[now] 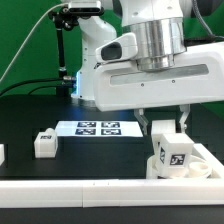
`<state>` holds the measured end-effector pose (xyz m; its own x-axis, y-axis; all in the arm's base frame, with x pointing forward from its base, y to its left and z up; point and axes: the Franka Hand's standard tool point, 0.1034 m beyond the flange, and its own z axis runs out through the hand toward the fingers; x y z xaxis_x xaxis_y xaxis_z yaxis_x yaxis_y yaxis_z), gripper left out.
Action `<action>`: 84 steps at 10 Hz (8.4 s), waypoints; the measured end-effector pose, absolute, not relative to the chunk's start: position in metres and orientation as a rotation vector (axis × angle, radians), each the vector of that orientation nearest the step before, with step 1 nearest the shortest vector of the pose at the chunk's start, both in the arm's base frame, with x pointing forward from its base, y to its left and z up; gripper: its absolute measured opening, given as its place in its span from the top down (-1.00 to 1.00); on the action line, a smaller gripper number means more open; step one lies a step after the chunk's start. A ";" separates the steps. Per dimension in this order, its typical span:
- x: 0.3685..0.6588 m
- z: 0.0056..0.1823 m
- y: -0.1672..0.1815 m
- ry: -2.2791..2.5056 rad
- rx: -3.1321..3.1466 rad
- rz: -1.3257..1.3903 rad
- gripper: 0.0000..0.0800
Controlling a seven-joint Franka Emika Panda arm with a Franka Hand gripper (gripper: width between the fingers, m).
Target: Assemble stool
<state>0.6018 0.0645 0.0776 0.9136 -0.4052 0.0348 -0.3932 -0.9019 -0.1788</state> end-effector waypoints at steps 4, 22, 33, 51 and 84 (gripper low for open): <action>0.592 0.077 0.064 1.123 -2.641 -0.164 0.16; 0.614 0.078 0.096 1.135 -2.611 -0.158 0.15; 0.626 0.077 0.104 1.092 -2.641 -0.111 0.15; 0.632 0.074 0.122 2.579 -1.121 0.239 0.15; 0.629 0.075 0.112 -0.570 -2.979 -0.022 -0.14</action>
Offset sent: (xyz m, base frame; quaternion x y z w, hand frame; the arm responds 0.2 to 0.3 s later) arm -0.0017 0.0115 -0.0138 0.1316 0.0224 0.2706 0.9534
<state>0.6290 0.1125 0.0749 0.9294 0.3675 0.0343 0.3690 -0.9237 -0.1033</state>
